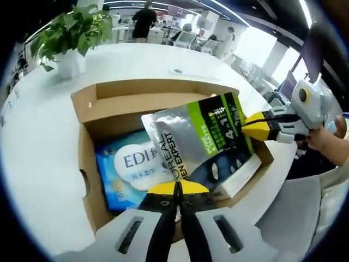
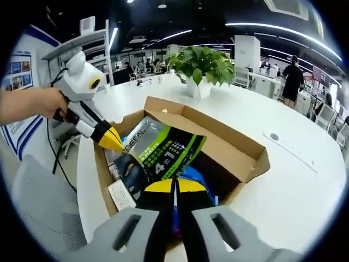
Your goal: Operate the shoe box by opening the lid, removing the specified soft item, and placing it in the target area until the item is outside and the box remains undamaged.
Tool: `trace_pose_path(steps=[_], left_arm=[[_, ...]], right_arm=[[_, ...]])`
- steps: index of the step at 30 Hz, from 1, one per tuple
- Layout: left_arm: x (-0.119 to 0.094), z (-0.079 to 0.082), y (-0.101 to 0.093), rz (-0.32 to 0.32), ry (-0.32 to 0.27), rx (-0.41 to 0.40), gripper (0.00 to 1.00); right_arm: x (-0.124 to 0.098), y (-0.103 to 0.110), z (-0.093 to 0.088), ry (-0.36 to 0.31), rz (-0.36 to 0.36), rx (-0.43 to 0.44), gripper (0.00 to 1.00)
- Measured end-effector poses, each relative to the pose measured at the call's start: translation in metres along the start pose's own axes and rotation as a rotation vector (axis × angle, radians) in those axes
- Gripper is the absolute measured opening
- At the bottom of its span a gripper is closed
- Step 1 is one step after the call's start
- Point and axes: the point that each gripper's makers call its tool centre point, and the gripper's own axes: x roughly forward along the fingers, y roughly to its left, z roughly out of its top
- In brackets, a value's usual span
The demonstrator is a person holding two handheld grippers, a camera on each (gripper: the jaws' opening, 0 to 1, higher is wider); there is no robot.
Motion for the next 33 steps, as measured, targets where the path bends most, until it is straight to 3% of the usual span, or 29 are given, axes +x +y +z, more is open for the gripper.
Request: trace_pose_path(steps=[16, 33], left_arm=[[-0.004, 0.034, -0.043, -0.049, -0.032, 0.051, 0.00], [0.025, 0.055, -0.103, -0.105, -0.023, 0.087, 0.00]], right_arm=[[-0.042, -0.029, 0.011, -0.042, -0.043, 0.060, 0.00], [-0.096, -0.074, -0.010, -0.014, -0.116, 0.105, 0.00]])
